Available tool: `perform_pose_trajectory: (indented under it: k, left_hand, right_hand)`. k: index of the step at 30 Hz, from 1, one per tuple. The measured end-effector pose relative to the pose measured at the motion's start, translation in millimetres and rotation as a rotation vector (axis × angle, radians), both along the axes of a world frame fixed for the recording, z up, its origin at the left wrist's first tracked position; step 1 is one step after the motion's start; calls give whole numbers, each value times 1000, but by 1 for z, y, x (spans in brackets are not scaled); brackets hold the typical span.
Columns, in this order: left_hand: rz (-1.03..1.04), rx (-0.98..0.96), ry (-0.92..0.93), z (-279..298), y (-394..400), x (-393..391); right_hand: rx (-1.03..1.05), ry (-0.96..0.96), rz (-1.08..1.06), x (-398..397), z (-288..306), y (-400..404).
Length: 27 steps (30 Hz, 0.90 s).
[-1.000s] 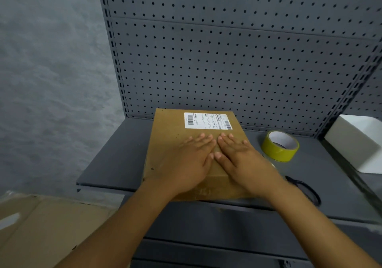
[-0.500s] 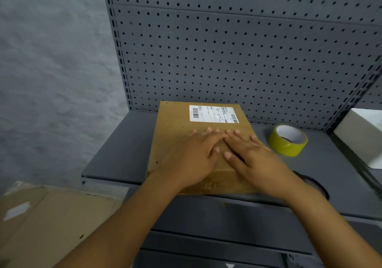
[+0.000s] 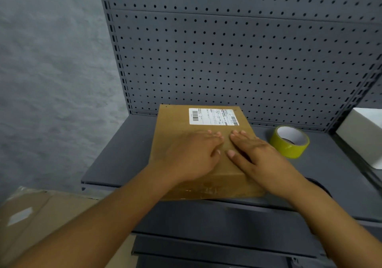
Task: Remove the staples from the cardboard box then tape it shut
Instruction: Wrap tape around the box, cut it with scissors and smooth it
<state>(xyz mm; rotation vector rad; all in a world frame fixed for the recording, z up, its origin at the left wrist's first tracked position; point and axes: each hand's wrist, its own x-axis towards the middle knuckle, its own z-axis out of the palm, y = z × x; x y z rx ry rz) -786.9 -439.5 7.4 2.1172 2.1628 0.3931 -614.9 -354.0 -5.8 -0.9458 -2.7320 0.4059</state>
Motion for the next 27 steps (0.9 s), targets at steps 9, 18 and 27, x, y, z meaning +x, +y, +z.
perform_pose_trajectory:
  k: [9,18,27]
  left_hand:
    - [311,-26,-199,4,60,-106]
    - [405,-175,14,1,67,-134]
    - [536,-206,-161,-1,44,-135]
  right_hand:
    - [-117,222,-61,33,-9,-3]
    - [-204,372,-319,40,-11,16]
    - [-756,615,-552,30,-19,8]
